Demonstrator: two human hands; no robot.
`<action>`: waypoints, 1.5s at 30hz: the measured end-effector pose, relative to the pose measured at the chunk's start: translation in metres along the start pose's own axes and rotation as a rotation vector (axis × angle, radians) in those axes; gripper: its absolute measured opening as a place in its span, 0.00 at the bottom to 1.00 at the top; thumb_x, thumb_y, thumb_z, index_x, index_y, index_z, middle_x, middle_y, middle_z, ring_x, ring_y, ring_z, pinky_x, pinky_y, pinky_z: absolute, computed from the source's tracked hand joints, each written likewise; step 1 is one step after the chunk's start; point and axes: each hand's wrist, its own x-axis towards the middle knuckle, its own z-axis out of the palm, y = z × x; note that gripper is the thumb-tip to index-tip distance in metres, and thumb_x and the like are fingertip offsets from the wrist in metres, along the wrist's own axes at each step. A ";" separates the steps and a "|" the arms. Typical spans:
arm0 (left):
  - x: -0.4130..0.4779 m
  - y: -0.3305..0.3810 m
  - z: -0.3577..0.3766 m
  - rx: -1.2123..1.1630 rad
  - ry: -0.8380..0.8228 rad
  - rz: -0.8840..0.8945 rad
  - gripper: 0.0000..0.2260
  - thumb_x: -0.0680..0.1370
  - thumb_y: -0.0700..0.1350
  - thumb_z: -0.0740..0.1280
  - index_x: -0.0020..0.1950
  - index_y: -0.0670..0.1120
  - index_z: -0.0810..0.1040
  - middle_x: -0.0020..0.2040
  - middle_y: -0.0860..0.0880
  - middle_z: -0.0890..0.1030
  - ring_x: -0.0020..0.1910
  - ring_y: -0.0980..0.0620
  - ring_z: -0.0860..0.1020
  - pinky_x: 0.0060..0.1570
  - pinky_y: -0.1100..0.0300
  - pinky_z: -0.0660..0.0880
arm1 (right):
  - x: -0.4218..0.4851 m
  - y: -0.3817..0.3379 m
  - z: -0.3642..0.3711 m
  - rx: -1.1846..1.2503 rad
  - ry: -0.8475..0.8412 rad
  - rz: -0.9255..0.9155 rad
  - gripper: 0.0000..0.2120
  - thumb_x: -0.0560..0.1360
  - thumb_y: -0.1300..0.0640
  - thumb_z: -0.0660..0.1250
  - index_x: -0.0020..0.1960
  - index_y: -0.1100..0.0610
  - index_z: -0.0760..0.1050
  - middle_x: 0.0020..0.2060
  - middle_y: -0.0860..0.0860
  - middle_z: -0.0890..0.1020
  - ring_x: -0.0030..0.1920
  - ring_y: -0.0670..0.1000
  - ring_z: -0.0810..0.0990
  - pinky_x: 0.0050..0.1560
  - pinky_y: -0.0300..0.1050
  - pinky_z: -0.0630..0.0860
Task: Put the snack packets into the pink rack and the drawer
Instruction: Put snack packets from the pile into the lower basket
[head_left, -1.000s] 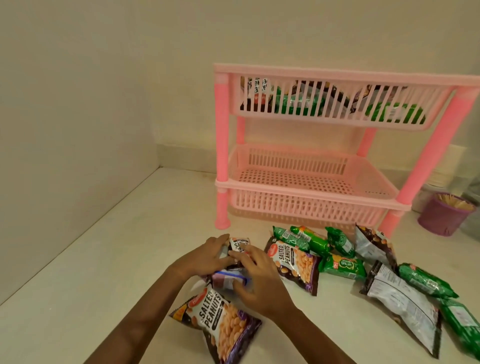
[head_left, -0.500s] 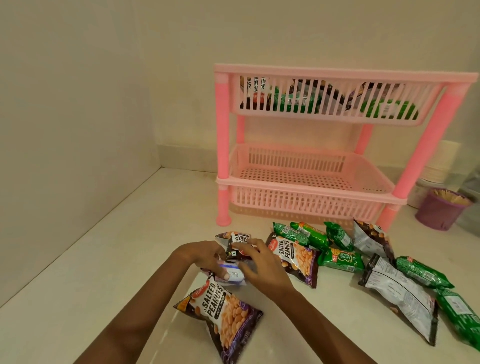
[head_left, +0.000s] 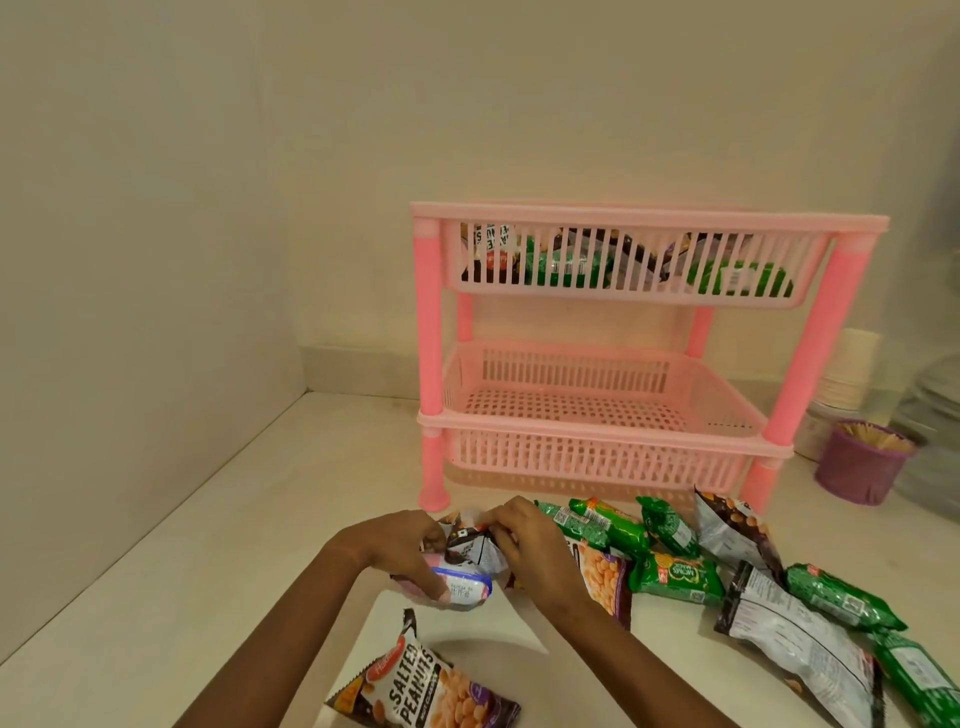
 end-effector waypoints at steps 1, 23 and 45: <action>0.000 0.001 -0.004 -0.013 0.031 0.014 0.18 0.70 0.51 0.73 0.54 0.45 0.74 0.47 0.51 0.71 0.40 0.57 0.71 0.32 0.74 0.65 | 0.002 -0.001 -0.006 0.017 0.027 0.001 0.13 0.78 0.64 0.58 0.58 0.58 0.78 0.52 0.56 0.78 0.53 0.51 0.76 0.46 0.30 0.64; 0.083 0.062 -0.095 -0.260 0.803 0.018 0.21 0.70 0.47 0.74 0.59 0.40 0.74 0.56 0.41 0.74 0.51 0.46 0.76 0.46 0.56 0.72 | 0.091 0.074 -0.130 -0.018 0.477 0.225 0.09 0.76 0.67 0.62 0.53 0.65 0.79 0.51 0.63 0.79 0.49 0.60 0.79 0.56 0.54 0.76; 0.034 0.045 -0.016 -0.044 0.524 0.193 0.24 0.77 0.48 0.66 0.71 0.47 0.64 0.75 0.44 0.58 0.74 0.47 0.58 0.73 0.53 0.59 | -0.040 0.048 -0.034 0.093 0.123 0.156 0.08 0.76 0.61 0.64 0.51 0.61 0.80 0.49 0.55 0.80 0.51 0.51 0.77 0.53 0.40 0.71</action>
